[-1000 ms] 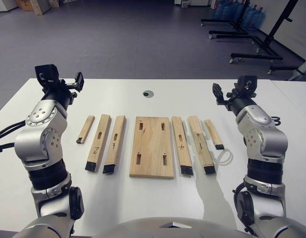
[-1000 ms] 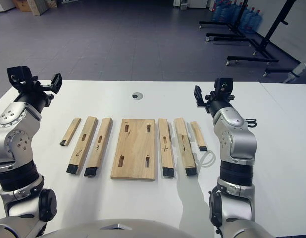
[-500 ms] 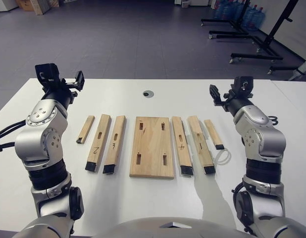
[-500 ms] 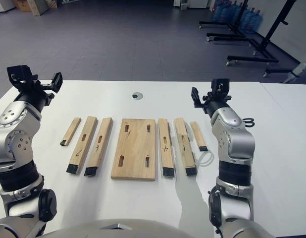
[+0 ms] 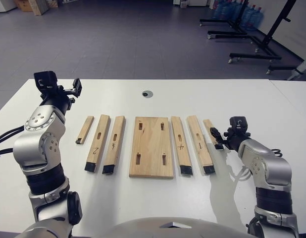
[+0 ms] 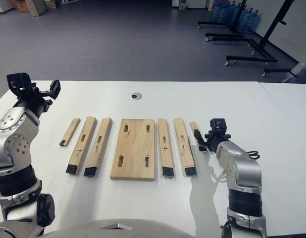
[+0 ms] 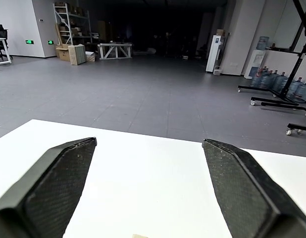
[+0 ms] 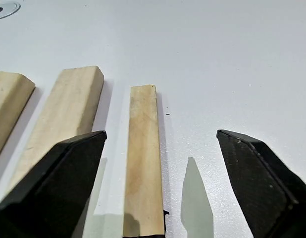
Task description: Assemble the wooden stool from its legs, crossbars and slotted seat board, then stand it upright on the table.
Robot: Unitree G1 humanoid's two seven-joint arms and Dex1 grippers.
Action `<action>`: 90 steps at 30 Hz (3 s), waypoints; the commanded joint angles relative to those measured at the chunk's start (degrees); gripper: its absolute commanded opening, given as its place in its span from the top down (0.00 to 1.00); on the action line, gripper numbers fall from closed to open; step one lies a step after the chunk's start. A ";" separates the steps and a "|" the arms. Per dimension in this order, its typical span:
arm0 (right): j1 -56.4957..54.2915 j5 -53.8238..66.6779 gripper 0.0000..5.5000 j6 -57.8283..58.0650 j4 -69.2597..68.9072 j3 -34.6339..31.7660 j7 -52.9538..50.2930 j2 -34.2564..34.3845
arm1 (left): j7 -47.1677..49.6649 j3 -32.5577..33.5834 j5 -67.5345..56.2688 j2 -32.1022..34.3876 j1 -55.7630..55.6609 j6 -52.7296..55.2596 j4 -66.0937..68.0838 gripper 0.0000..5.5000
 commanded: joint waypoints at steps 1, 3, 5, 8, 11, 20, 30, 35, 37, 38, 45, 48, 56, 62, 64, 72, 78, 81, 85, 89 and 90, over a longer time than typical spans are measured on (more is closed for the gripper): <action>0.73 -1.69 0.25 -4.05 4.73 2.36 1.13 0.48 | 0.41 -0.75 0.35 -0.68 0.64 0.24 -0.33 0.28; 1.16 -3.33 0.25 -6.77 7.53 4.12 1.99 -0.35 | 0.40 -0.92 0.40 -0.74 0.72 0.15 -0.33 0.28; 1.13 -4.18 0.25 -8.60 9.45 5.09 2.85 -0.61 | 0.37 -0.95 0.43 -0.70 0.72 0.14 -0.28 0.28; 1.82 -4.67 0.25 -9.80 10.77 6.01 3.63 -0.48 | 0.30 -1.13 0.42 -0.70 0.81 0.26 -0.38 0.28; 2.59 -3.61 0.31 -9.21 11.73 5.06 4.42 0.40 | 0.29 -1.17 0.44 -0.64 0.88 0.34 -0.28 0.29; 2.69 -1.05 0.61 -5.17 11.35 2.46 3.64 2.32 | 0.37 -1.51 0.55 -0.64 0.41 0.27 -0.13 0.29; 2.31 -1.51 0.77 -5.81 10.28 4.48 4.63 1.73 | 0.56 -1.38 0.92 -0.83 0.24 0.53 0.02 0.29; 0.34 0.06 0.77 -4.53 9.55 1.85 4.60 1.28 | 0.30 -0.05 -0.33 -1.50 -0.81 1.33 0.78 0.29; -2.03 1.32 0.77 -3.85 9.36 -0.27 4.89 0.61 | -0.14 1.07 -1.50 -1.54 -1.59 1.82 1.24 0.29; -3.33 1.93 0.77 -3.59 9.33 -1.24 5.01 0.16 | -0.54 1.45 -2.08 -1.32 -1.89 1.94 1.39 0.29; -15.69 6.32 0.77 -1.00 9.34 -6.09 7.28 -4.48 | -8.06 4.61 -12.41 0.01 -5.30 4.35 2.01 0.29; -20.34 11.53 0.77 2.86 7.66 -6.93 9.42 -3.77 | -10.87 6.04 -20.09 -1.06 -7.47 7.40 2.04 0.29; -24.20 20.93 0.77 1.35 -4.44 -1.46 15.32 0.01 | 3.30 10.74 -53.36 -16.85 -12.56 14.79 5.76 0.29; -20.10 5.10 0.77 -19.65 -9.00 13.43 14.72 0.77 | 23.12 5.81 -67.87 -24.03 -9.41 8.38 6.29 0.29; -19.72 3.46 0.77 -23.99 -8.48 15.31 14.90 2.21 | 25.77 3.99 -71.00 -23.83 -8.25 6.31 6.98 0.29; -17.79 4.41 0.77 -27.21 -10.87 20.25 18.57 4.73 | 28.47 -3.98 -74.91 -20.54 -7.98 -0.51 7.75 0.29; -17.48 3.94 0.77 -24.58 -10.34 22.93 18.17 5.88 | 27.21 -7.91 -74.89 -18.51 -9.54 -4.37 8.17 0.29; -17.47 4.02 0.77 -23.75 -10.25 23.05 17.82 6.46 | 26.62 -8.64 -74.82 -17.51 -8.77 -6.03 8.25 0.29; -17.16 4.45 0.77 -22.90 -10.34 22.34 17.36 6.77 | 25.76 -10.11 -74.65 -16.14 -7.55 -7.05 7.33 0.29; -17.40 4.80 0.77 -22.34 -10.38 22.06 16.95 7.03 | 25.20 -11.00 -75.16 -14.78 -6.98 -7.74 7.34 0.29; -17.44 4.90 0.77 -22.21 -10.45 22.04 16.89 7.06 | 25.07 -11.21 -75.27 -14.61 -6.81 -7.86 7.47 0.29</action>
